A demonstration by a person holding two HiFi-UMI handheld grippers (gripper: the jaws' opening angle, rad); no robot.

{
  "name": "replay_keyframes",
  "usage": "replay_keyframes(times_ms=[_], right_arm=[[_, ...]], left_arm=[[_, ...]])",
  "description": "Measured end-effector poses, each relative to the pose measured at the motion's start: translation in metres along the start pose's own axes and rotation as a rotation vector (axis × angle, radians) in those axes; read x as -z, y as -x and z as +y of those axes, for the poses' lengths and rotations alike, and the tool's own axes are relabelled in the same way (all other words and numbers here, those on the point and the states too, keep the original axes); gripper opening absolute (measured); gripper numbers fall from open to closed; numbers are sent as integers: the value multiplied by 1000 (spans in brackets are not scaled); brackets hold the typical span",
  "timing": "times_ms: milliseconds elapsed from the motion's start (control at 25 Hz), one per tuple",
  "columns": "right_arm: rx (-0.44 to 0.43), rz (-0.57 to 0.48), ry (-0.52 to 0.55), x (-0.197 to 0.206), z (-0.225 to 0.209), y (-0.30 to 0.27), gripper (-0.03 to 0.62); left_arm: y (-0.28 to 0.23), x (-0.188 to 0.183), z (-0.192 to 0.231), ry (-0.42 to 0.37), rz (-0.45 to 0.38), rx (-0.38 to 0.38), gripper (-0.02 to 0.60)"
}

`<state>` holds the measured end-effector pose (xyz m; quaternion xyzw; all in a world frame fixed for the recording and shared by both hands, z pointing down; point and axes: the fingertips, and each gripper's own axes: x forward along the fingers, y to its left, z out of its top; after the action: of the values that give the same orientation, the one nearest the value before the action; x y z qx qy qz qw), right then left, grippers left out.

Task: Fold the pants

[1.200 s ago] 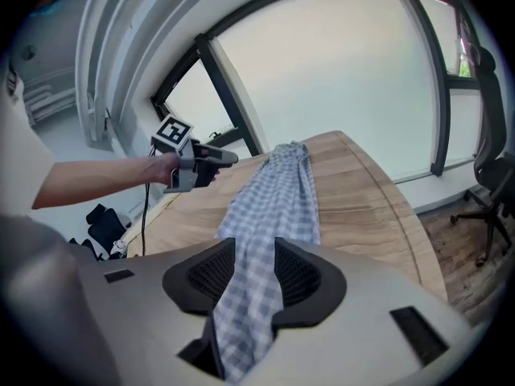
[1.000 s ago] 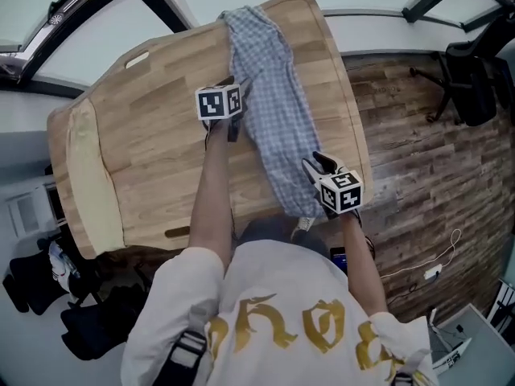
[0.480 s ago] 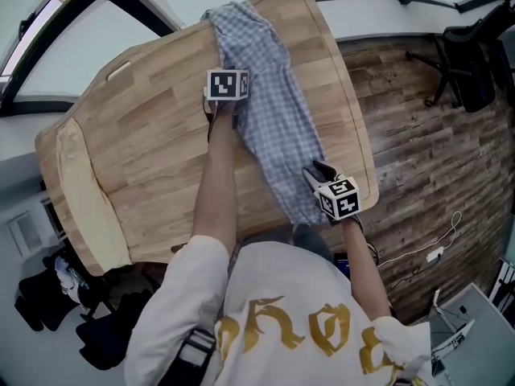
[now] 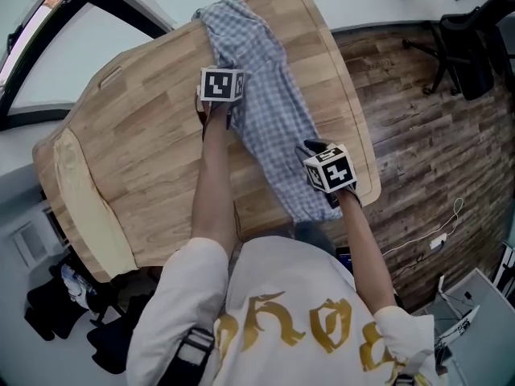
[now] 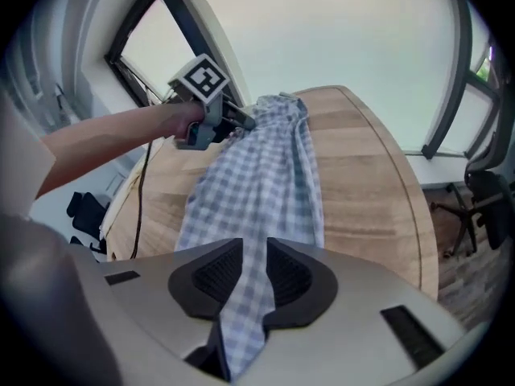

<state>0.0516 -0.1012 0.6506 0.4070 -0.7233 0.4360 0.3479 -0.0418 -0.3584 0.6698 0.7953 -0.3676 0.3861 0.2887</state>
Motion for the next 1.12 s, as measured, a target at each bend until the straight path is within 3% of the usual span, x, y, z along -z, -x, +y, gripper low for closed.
replay_keyframes(times_ms=[80,240,360,520,720,960,1120], right_arm=[[-22,24,-17,-36,5,-9,81],[8,77,58,-86,1,-37,80],[60,151,111,-88,-15,-56,78],[74,178,101,-84,-25,-65,63],[50,177,64,-85,-25,-66,52],[55,141,45,-86,-25,-65,48],[69,136,61,-86,-25,-65,48]], left_arm=[[2,-2,-2,-3,-11,12,63],[5,-5,-4,47,-25,74,57],[7,-7,-1,68,-31,106,54],[11,-13,8,79,-58,121,54],[22,-33,42,144,-145,72,50],[14,-51,64,130,-77,71,51],[18,-49,61,112,-76,86,71]])
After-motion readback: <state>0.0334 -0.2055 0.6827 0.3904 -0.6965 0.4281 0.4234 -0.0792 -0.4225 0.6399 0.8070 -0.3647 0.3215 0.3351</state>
